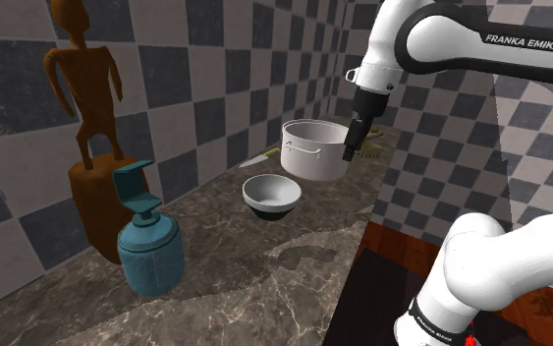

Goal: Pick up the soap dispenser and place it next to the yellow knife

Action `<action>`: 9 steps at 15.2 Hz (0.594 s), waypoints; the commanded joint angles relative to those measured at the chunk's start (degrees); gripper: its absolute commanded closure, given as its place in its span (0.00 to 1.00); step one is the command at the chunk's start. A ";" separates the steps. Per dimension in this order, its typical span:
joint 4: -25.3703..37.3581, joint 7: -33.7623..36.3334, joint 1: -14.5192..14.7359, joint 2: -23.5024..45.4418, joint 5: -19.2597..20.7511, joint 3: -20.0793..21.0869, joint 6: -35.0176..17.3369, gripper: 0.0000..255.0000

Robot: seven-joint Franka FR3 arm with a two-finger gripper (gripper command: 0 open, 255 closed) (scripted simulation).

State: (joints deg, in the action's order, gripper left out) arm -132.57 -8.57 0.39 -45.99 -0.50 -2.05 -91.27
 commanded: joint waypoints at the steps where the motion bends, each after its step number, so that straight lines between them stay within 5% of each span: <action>1: 0.00 0.00 0.00 0.00 0.00 0.00 0.00 0.00; 9: 2.26 9.09 2.88 6.80 -4.72 8.97 -7.75 0.00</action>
State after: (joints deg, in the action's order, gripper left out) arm -130.52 -0.58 2.98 -40.12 -4.76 5.85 -97.82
